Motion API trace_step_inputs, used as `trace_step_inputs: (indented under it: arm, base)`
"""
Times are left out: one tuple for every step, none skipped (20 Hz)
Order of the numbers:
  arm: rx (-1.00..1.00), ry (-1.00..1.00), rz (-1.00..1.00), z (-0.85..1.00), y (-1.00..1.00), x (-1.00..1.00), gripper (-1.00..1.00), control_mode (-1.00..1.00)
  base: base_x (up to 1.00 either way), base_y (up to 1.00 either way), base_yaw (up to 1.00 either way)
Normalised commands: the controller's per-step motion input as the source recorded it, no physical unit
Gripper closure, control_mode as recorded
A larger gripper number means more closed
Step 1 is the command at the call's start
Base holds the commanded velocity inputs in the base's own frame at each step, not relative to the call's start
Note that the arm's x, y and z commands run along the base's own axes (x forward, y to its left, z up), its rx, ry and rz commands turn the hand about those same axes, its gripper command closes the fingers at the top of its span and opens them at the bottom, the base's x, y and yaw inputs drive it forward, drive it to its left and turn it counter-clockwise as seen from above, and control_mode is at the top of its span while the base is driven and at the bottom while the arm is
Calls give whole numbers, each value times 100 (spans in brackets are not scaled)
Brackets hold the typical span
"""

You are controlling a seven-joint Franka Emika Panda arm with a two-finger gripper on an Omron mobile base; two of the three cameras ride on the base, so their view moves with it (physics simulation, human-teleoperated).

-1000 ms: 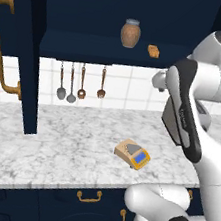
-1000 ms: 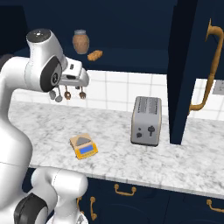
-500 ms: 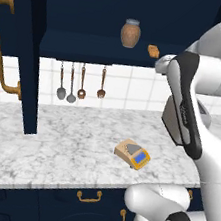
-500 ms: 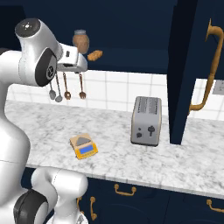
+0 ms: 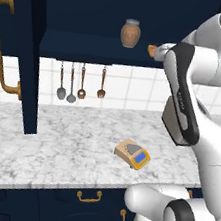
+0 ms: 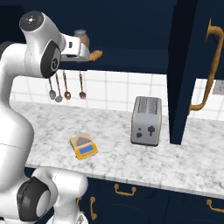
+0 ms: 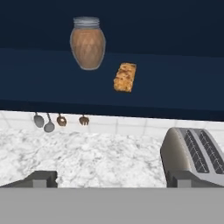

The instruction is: Pick the bar and place it on the digital scale for weighing, and close the cabinet.

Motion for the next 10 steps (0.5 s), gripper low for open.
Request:
trace_step_inputs:
  arm:
    - [0, 0, 0, -1, -1, 39, -100, -100]
    - [0, 0, 0, 0, 0, 42, -100, -100]
    - [0, 0, 0, 0, 0, 47, -100, -100]
    - [0, 0, 0, 0, 0, 56, -100, -100]
    - [0, 0, 0, 0, 0, 56, -100, -100]
    - [0, 0, 0, 0, -1, 57, -100, -100]
    - [0, 0, 0, 0, -2, 61, -100, -100]
    - [0, 0, 0, -4, -6, 57, -100, -100]
    - [0, 0, 0, -9, -9, 51, -100, -100]
    - [0, 0, 0, -13, -12, 47, -100, -100]
  base:
    - [0, 0, 0]
    - [0, 0, 0]
    - [0, 0, 0]
    - [0, 0, 0]
    - [0, 0, 0]
    - [0, 0, 0]
    - [0, 0, 0]
    - [0, 0, 0]
    - [0, 0, 0]
    - [0, 0, 0]
